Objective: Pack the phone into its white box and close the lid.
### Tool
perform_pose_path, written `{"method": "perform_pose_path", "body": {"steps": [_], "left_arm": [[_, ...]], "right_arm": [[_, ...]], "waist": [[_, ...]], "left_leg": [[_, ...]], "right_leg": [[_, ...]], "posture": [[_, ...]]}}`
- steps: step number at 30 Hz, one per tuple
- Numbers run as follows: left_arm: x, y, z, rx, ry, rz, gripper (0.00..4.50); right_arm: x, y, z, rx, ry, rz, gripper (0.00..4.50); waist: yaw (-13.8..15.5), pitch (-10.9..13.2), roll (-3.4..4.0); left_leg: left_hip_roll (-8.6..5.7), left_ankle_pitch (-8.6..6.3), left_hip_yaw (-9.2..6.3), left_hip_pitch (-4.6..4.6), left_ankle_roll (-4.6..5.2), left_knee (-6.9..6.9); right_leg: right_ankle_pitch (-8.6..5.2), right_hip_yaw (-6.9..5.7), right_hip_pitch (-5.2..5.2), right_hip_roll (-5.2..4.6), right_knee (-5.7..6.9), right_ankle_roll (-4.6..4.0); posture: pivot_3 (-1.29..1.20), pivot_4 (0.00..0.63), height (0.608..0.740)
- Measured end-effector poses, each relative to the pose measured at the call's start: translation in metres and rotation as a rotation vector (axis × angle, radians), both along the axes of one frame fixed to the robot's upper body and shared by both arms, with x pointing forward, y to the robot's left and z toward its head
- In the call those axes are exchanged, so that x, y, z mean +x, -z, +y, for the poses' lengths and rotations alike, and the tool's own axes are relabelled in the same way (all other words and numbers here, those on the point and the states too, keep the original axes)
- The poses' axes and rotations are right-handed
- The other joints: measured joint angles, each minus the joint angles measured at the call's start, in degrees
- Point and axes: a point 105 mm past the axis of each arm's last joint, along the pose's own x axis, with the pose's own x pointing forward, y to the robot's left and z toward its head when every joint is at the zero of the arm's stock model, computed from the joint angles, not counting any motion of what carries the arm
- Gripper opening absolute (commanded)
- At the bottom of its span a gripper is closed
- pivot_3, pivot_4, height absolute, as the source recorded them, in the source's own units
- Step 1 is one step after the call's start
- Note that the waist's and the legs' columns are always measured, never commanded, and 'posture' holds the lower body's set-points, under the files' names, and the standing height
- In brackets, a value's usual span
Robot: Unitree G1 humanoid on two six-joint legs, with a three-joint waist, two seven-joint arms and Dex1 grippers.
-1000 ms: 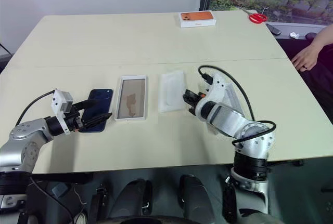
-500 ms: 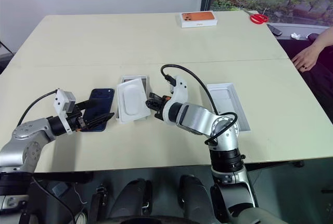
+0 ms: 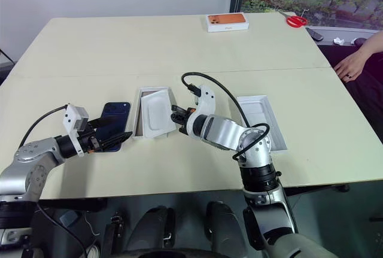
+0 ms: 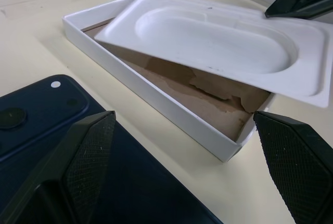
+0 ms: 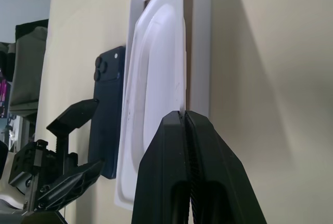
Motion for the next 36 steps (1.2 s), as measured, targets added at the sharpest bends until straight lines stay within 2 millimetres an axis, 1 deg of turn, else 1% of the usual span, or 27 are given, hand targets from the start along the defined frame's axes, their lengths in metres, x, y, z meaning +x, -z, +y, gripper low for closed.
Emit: {"method": "perform_pose_path", "body": {"steps": [2,6,9,13,14,15,17,20,21,22,23,25,28,31,36], "left_arm": [[0.001,-0.002,-0.001,0.000,0.002,-0.006,4.50],[0.001,-0.001,-0.001,-0.001,0.003,-0.004,4.50],[0.001,-0.001,-0.001,0.000,0.004,-0.003,4.50],[0.000,-0.001,0.001,0.001,-0.005,-0.005,4.50],[0.001,-0.002,0.002,0.001,-0.007,-0.006,4.50],[0.001,-0.002,0.002,0.002,-0.009,-0.008,4.50],[0.001,-0.002,0.003,0.002,-0.016,-0.008,4.50],[0.003,-0.003,0.003,-0.001,-0.021,-0.004,4.50],[0.004,-0.004,0.002,-0.004,-0.024,0.003,3.96],[0.006,-0.006,0.002,-0.005,-0.026,0.006,3.74],[0.008,-0.009,0.001,-0.003,-0.027,0.005,3.15],[0.010,-0.018,-0.008,0.013,0.004,-0.009,2.29],[0.017,-0.035,-0.028,0.055,0.066,-0.051,0.72],[0.025,-0.041,-0.050,0.136,0.121,-0.071,0.72],[0.025,-0.034,-0.082,0.259,0.245,-0.050,0.72]], "right_arm": [[0.000,-0.001,0.003,0.012,-0.012,-0.007,1.00],[0.000,-0.002,0.003,0.015,-0.020,-0.021,2.85],[0.002,-0.004,-0.008,-0.027,-0.009,-0.065,2.85],[0.008,-0.009,-0.043,-0.208,0.015,-0.215,2.85],[0.008,-0.010,-0.048,-0.244,0.015,-0.247,2.85],[0.008,-0.011,-0.053,-0.298,0.001,-0.292,2.62],[0.006,-0.014,-0.063,-0.399,-0.029,-0.379,1.95],[-0.001,-0.018,-0.065,-0.442,-0.094,-0.469,0.47],[-0.004,-0.018,-0.063,-0.438,-0.115,-0.485,0.00],[-0.006,-0.018,-0.062,-0.434,-0.129,-0.493,0.00],[-0.007,-0.017,-0.061,-0.433,-0.143,-0.503,0.00],[-0.008,-0.017,-0.061,-0.444,-0.156,-0.518,0.00],[-0.012,-0.019,-0.062,-0.466,-0.192,-0.550,0.00],[-0.016,-0.022,-0.064,-0.484,-0.230,-0.583,0.00],[-0.018,-0.021,-0.065,-0.504,-0.250,-0.609,0.00]], "waist": [[0.01,0.00,0.00],[0.01,0.00,0.00],[0.15,0.00,0.00],[0.17,0.00,0.00],[0.17,0.00,0.00],[0.17,0.00,0.00],[0.13,0.00,-0.01],[0.15,-0.01,-0.01],[0.19,-0.01,-0.01],[0.20,-0.01,-0.02],[0.22,-0.01,-0.01],[0.24,-0.01,-0.02],[0.61,-0.01,-0.02],[0.52,-0.02,-0.04],[0.26,-0.02,-0.04]], "left_leg": [[0.00,0.00,0.00,0.00,0.00,0.00],[0.00,0.00,0.00,0.00,0.00,0.00],[-0.01,0.00,0.00,-0.01,0.00,0.01],[-0.05,0.00,0.04,-0.02,0.00,0.03],[-0.05,0.00,0.04,-0.03,0.00,0.03],[-0.05,0.00,0.04,-0.02,0.00,0.03],[-0.02,0.00,0.03,-0.02,0.00,0.03],[0.03,0.00,-0.01,0.00,0.00,0.02],[0.04,0.00,-0.03,0.00,0.00,0.02],[0.04,0.00,-0.04,0.00,0.00,0.02],[0.04,0.00,-0.03,-0.01,0.00,0.04],[0.01,0.00,-0.02,-0.01,0.00,0.08],[-0.06,0.00,-0.02,-0.05,0.00,0.08],[-0.11,0.00,0.02,-0.05,0.00,0.10],[-0.08,0.00,0.01,-0.04,0.00,0.09]], "right_leg": [[0.00,0.00,0.00,0.00,0.00,0.00],[0.00,0.00,0.00,-0.01,-0.01,0.00],[0.00,0.00,0.00,-0.02,-0.01,0.00],[0.00,0.01,0.01,0.00,-0.05,0.00],[0.00,0.00,0.01,0.01,-0.05,0.00],[0.00,0.01,0.00,0.01,-0.05,0.00],[0.00,0.00,0.00,0.06,-0.05,0.01],[0.00,-0.01,-0.01,0.09,-0.03,0.00],[0.00,-0.02,0.00,0.09,-0.02,0.00],[0.00,-0.03,0.00,0.10,-0.01,0.00],[0.01,-0.03,0.00,0.11,-0.01,-0.02],[0.02,-0.03,0.01,0.13,-0.01,-0.03],[0.01,-0.03,0.03,0.08,-0.06,-0.02],[0.02,-0.01,0.05,0.05,-0.11,-0.01],[0.02,0.00,0.03,0.12,-0.06,-0.01]], "posture": [[0.00,0.150,0.740],[0.00,0.150,0.740],[0.00,0.150,0.740],[0.00,0.150,0.740],[0.00,0.150,0.740],[0.00,0.150,0.740],[0.00,0.150,0.740],[0.00,0.150,0.740],[0.00,0.150,0.740],[0.00,0.150,0.740],[0.00,0.150,0.740],[0.00,0.150,0.740],[0.00,0.150,0.740],[0.00,0.150,0.740],[0.00,0.150,0.740]]}}
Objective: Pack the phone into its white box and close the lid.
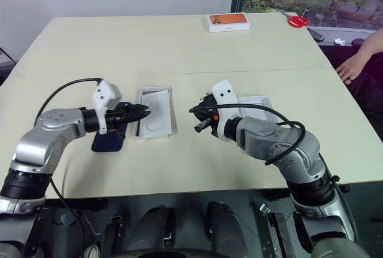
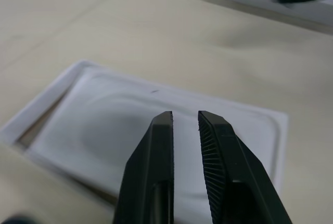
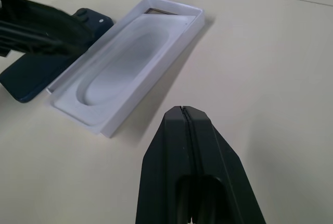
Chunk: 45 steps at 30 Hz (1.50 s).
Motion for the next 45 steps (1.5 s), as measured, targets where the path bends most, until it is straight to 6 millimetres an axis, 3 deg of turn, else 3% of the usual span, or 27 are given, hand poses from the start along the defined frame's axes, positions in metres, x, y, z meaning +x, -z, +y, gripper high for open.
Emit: {"method": "perform_pose_path", "body": {"steps": [7,16,27,35,38,43,45], "left_arm": [[0.000,0.014,-0.020,0.234,0.122,-0.011,0.72],[0.028,0.028,-0.002,0.395,-0.007,-0.025,0.72],[0.038,0.022,0.002,0.343,-0.067,-0.037,0.72],[0.050,-0.015,0.038,0.090,-0.297,-0.013,0.72],[0.049,-0.024,0.065,-0.014,-0.404,-0.005,1.96],[0.037,0.000,0.104,-0.037,-0.544,0.087,4.38],[0.034,0.003,0.111,-0.081,-0.582,0.119,4.49]], "right_arm": [[0.002,0.001,-0.007,-0.023,0.024,-0.018,0.00],[0.002,-0.001,-0.010,-0.025,0.051,-0.027,0.00],[0.003,0.001,-0.008,-0.025,0.047,-0.024,0.00],[0.004,0.001,-0.007,-0.028,0.045,-0.034,0.00],[0.005,0.001,-0.008,-0.034,0.050,-0.041,0.00],[0.006,0.001,-0.008,-0.040,0.051,-0.050,0.00],[0.006,0.001,-0.007,-0.041,0.043,-0.051,0.00]], "waist": [[0.02,0.00,0.00],[0.09,0.00,0.00],[0.03,0.00,-0.02],[0.02,0.00,-0.02],[-0.26,0.00,-0.02],[0.10,0.00,-0.03],[0.27,0.00,-0.07]], "left_leg": [[0.01,0.00,-0.02,0.03,0.00,0.00],[0.00,0.00,-0.01,0.03,0.00,0.02],[-0.01,0.01,-0.02,0.03,0.00,0.03],[-0.01,0.01,-0.03,0.03,0.00,0.06],[0.00,0.01,-0.01,0.08,0.00,0.05],[-0.01,0.02,-0.05,0.17,-0.02,0.06],[-0.02,0.03,-0.07,0.16,-0.04,0.09]], "right_leg": [[0.00,0.00,0.00,0.06,0.06,0.00],[0.00,0.00,0.00,0.03,0.08,0.01],[0.00,0.00,-0.02,0.01,0.15,0.01],[0.00,0.00,-0.02,0.00,0.18,0.02],[0.00,0.01,-0.02,-0.01,0.26,0.02],[-0.01,-0.01,-0.05,-0.03,0.57,0.01],[-0.01,-0.02,-0.05,-0.06,0.58,0.01]], "posture": [[0.00,0.150,0.740],[0.00,0.150,0.740],[0.00,0.150,0.740],[0.00,0.150,0.740],[0.00,0.150,0.740],[0.00,0.150,0.740],[0.00,0.150,0.740]]}}
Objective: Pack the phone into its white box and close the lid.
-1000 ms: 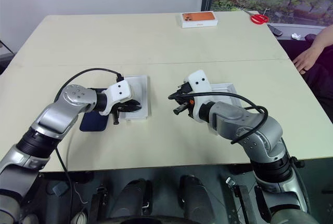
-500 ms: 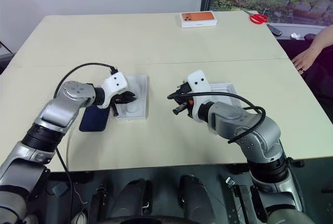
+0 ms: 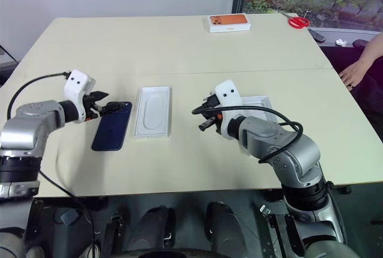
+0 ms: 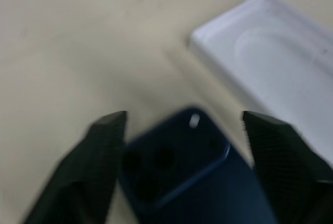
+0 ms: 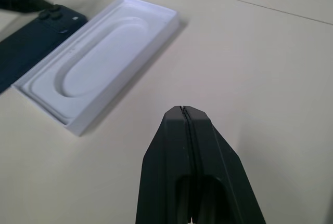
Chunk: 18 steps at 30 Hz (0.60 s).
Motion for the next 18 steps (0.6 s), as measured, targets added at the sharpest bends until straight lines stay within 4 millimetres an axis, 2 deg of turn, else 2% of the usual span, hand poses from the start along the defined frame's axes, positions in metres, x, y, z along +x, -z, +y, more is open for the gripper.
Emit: {"method": "perform_pose_path", "body": {"steps": [4,10,15,18], "left_arm": [[-0.002,-0.004,0.010,-0.057,-0.070,0.003,4.49],[-0.012,0.012,0.018,-0.207,-0.156,0.105,4.49],[-0.029,0.026,0.036,-0.241,-0.228,0.215,4.49],[-0.038,0.025,0.043,-0.234,-0.227,0.267,4.49]], "right_arm": [[0.000,0.001,0.002,-0.010,-0.013,-0.002,0.00],[-0.004,0.005,0.012,-0.053,-0.081,-0.008,0.00],[-0.026,0.012,0.035,-0.168,-0.276,-0.058,0.00],[-0.037,0.019,0.052,-0.182,-0.375,-0.059,0.00]], "waist": [[-0.25,-0.01,-0.01],[-0.50,-0.01,-0.01],[-0.48,-0.01,-0.02],[-0.46,-0.04,-0.07]], "left_leg": [[-0.03,0.00,0.02,0.00,0.00,0.00],[-0.01,0.00,0.01,0.04,0.00,0.00],[0.00,0.00,0.01,0.07,0.00,-0.02],[-0.01,0.00,0.01,0.09,0.00,-0.01]], "right_leg": [[0.00,0.01,0.00,-0.04,0.00,0.01],[0.00,0.02,-0.02,0.00,0.08,0.01],[-0.01,0.02,-0.03,0.01,0.09,0.00],[-0.01,0.02,-0.02,0.00,0.10,-0.01]], "posture": [[0.00,0.150,0.740],[0.00,0.150,0.740],[0.00,0.150,0.740],[0.00,0.150,0.740]]}}
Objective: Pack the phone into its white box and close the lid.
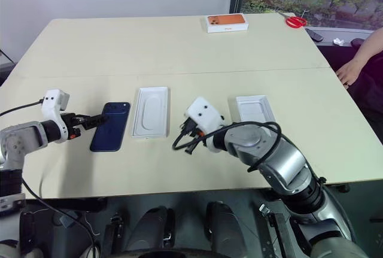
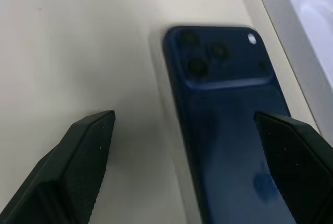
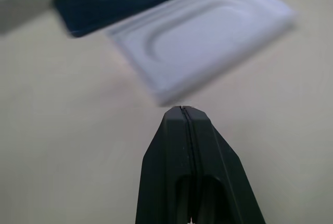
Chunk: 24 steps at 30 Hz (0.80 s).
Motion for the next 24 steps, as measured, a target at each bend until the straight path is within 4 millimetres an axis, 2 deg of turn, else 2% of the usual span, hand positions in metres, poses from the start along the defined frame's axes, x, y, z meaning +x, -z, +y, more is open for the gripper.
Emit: {"method": "perform_pose_path", "body": {"steps": [6,10,17,24], "left_arm": [[-0.008,-0.001,0.000,-0.001,0.037,0.059,4.49],[-0.011,0.001,-0.001,-0.003,0.049,0.064,4.49],[-0.018,0.001,0.002,-0.011,0.072,0.090,4.49],[-0.025,-0.001,-0.005,-0.040,0.118,0.160,4.49]], "right_arm": [[0.004,-0.004,0.032,0.065,-0.057,0.023,0.00],[0.005,0.015,0.043,0.050,-0.064,0.108,0.00],[0.000,0.027,0.064,0.073,-0.086,0.191,0.00],[0.016,0.049,0.074,0.015,0.024,0.231,0.00]], "waist": [[0.03,-0.01,-0.01],[0.07,-0.01,-0.01],[-0.09,-0.01,0.00],[-0.12,-0.01,0.00]], "left_leg": [[0.00,0.01,0.01,0.01,-0.02,-0.01],[-0.02,0.02,0.02,0.01,-0.05,-0.01],[0.00,0.03,0.02,0.05,-0.06,-0.04],[-0.03,0.05,0.03,0.06,-0.10,-0.04]], "right_leg": [[0.00,0.01,0.01,-0.02,0.00,0.00],[0.00,0.02,0.01,-0.08,0.00,-0.01],[0.00,0.04,0.00,-0.06,0.04,-0.02],[0.00,0.06,0.00,-0.07,0.05,-0.02]], "posture": [[0.00,0.150,0.740],[0.00,0.150,0.740],[0.00,0.150,0.740],[0.00,0.150,0.740]]}}
